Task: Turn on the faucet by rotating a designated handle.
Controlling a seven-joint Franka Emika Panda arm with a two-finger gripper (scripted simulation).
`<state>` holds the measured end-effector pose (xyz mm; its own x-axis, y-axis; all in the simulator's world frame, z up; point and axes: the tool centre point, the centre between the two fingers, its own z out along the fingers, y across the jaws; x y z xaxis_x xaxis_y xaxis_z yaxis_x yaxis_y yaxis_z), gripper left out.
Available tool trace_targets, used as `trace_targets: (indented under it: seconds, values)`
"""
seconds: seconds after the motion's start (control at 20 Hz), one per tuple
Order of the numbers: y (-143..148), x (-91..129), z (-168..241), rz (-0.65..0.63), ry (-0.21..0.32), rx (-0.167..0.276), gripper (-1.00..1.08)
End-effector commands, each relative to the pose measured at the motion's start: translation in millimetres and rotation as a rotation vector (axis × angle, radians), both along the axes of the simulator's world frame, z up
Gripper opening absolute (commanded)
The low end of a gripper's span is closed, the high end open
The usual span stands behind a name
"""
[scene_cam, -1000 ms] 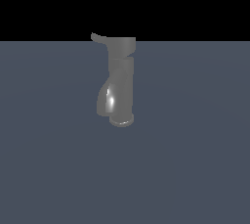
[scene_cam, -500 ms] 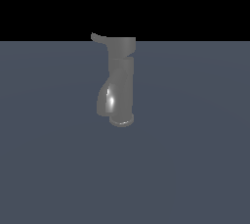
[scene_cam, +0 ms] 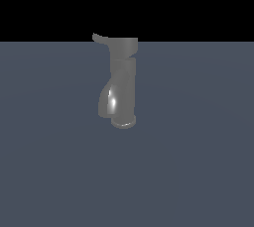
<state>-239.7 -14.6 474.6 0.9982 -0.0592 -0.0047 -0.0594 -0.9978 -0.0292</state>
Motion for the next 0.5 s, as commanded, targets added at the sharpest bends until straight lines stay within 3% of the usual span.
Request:
trace_targets:
  seconds: [0.0,0.45]
  values:
    - [0.5,4.0,-0.4,-0.020,0.001,0.002,-1.00]
    - [4.7,31.4,-4.2,-0.154,0.007,0.014,-1.00]
